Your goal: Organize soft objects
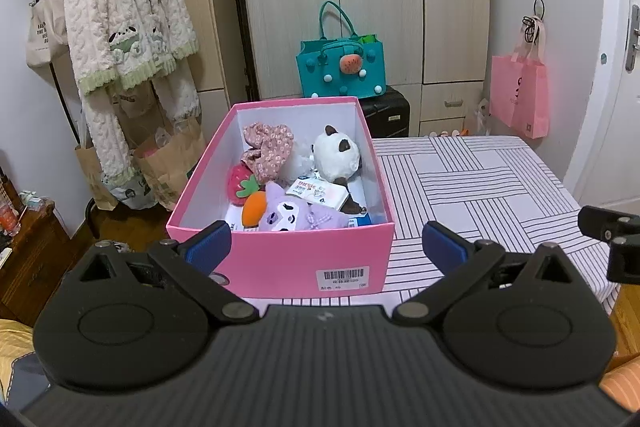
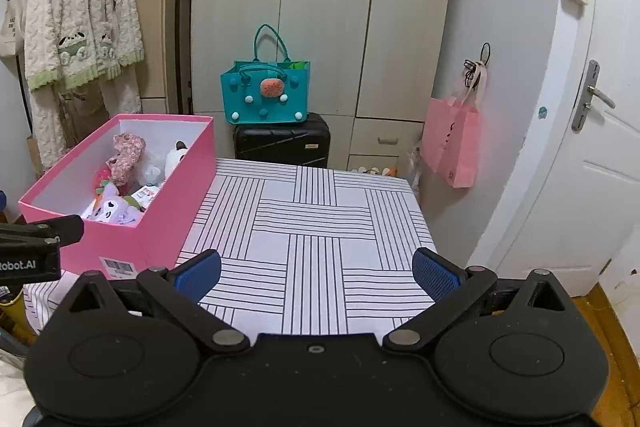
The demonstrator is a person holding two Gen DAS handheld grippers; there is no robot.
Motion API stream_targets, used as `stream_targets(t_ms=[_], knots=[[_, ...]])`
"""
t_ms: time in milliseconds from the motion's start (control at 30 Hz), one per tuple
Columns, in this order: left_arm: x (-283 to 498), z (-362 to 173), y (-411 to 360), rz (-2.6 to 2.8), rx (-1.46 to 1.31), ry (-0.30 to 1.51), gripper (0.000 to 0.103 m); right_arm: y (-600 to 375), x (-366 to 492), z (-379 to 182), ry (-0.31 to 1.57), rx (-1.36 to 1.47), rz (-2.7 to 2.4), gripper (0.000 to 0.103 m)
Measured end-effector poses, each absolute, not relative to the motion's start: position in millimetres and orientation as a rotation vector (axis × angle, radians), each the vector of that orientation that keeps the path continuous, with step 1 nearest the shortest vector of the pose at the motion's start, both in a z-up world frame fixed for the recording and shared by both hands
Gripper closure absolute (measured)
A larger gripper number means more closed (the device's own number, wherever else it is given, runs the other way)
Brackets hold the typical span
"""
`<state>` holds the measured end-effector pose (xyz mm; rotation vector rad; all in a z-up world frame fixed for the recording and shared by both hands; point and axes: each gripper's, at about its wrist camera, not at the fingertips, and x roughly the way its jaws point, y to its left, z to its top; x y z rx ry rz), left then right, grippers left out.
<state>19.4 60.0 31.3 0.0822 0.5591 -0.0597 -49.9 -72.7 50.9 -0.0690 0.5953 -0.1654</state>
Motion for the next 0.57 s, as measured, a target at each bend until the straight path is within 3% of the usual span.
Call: stream_targets(t_ms=[567], knots=[[18.4,30.3,59.0,-0.057,0.085,0.561,0.000,-77.6,-49.6,48.8,0.608,-0.052,-0.164,0.000]])
